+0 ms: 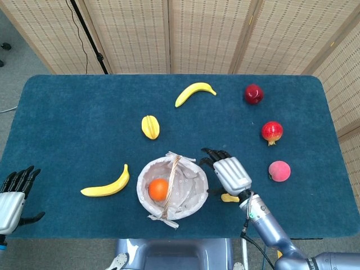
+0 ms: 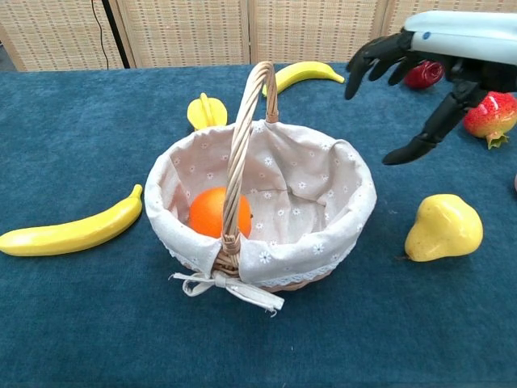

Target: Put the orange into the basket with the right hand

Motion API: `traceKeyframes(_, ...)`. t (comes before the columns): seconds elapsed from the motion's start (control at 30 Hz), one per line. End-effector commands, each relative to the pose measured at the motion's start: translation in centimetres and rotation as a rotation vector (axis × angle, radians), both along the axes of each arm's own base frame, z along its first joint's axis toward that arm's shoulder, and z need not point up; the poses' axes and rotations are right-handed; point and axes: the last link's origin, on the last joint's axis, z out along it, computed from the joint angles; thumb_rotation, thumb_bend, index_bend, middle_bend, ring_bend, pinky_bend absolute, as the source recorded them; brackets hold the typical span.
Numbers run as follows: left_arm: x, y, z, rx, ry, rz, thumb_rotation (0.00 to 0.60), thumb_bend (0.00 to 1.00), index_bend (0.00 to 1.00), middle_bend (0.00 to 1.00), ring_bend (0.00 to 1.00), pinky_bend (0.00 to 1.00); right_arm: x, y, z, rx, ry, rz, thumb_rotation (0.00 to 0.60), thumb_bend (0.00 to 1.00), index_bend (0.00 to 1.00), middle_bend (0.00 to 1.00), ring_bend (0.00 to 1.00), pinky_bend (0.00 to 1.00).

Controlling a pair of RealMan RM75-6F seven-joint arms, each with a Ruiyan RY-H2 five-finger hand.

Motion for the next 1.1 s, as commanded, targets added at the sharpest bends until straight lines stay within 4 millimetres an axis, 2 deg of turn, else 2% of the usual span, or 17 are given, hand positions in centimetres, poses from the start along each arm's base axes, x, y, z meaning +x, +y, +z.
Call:
traceKeyframes(0.03, 0.0, 0.0, 0.1, 0.004, 0.002, -0.002, 0.600, 0.00, 0.00, 0.00, 0.00, 0.00, -2.7, -0.1, 1.5, -0.078, 0.057, -0.012, 0.600, 0.04, 0.30, 0.12, 0.17, 0.17)
traceKeyframes(0.27, 0.2, -0.2, 0.6, 0.026, 0.005, -0.013, 0.600, 0.00, 0.00, 0.00, 0.00, 0.00, -6.7, 1.3, 5.8, -0.228, 0.110, -0.014, 0.600, 0.04, 0.33, 0.13, 0.17, 0.17)
traceKeyframes(0.4, 0.2, -0.2, 0.7, 0.030, 0.014, -0.017, 0.600, 0.00, 0.00, 0.00, 0.00, 0.00, -8.4, 2.3, 7.9, -0.284, 0.127, -0.028, 0.600, 0.04, 0.32, 0.13, 0.17, 0.17)
traceKeyframes(0.5, 0.3, -0.3, 0.5, 0.026, 0.017, -0.018, 0.600, 0.00, 0.00, 0.00, 0.00, 0.00, -10.4, 3.6, 10.2, -0.349, 0.169, -0.053, 0.600, 0.04, 0.29, 0.13, 0.17, 0.17)
traceKeyframes(0.57, 0.3, -0.3, 0.4, 0.023, 0.020, -0.020, 0.600, 0.00, 0.00, 0.00, 0.00, 0.00, -11.4, 4.5, 11.1, -0.359, 0.198, -0.074, 0.600, 0.04, 0.25, 0.12, 0.17, 0.17)
traceKeyframes(0.83, 0.3, -0.4, 0.3, 0.020, 0.023, -0.018, 0.600, 0.00, 0.00, 0.00, 0.00, 0.00, -14.6, 7.3, 13.0, -0.364, 0.262, -0.152, 0.600, 0.04, 0.05, 0.11, 0.16, 0.16)
traceKeyframes(0.9, 0.2, -0.3, 0.3, 0.020, 0.023, -0.015, 0.600, 0.00, 0.00, 0.00, 0.00, 0.00, -16.1, 8.4, 13.3, -0.357, 0.289, -0.188, 0.600, 0.04, 0.02, 0.11, 0.16, 0.16)
traceKeyframes(1.1, 0.2, -0.3, 0.1, 0.014, 0.025, -0.015, 0.600, 0.00, 0.00, 0.00, 0.00, 0.00, -18.2, 9.7, 14.0, -0.385, 0.267, -0.238, 0.600, 0.04, 0.01, 0.11, 0.16, 0.16)
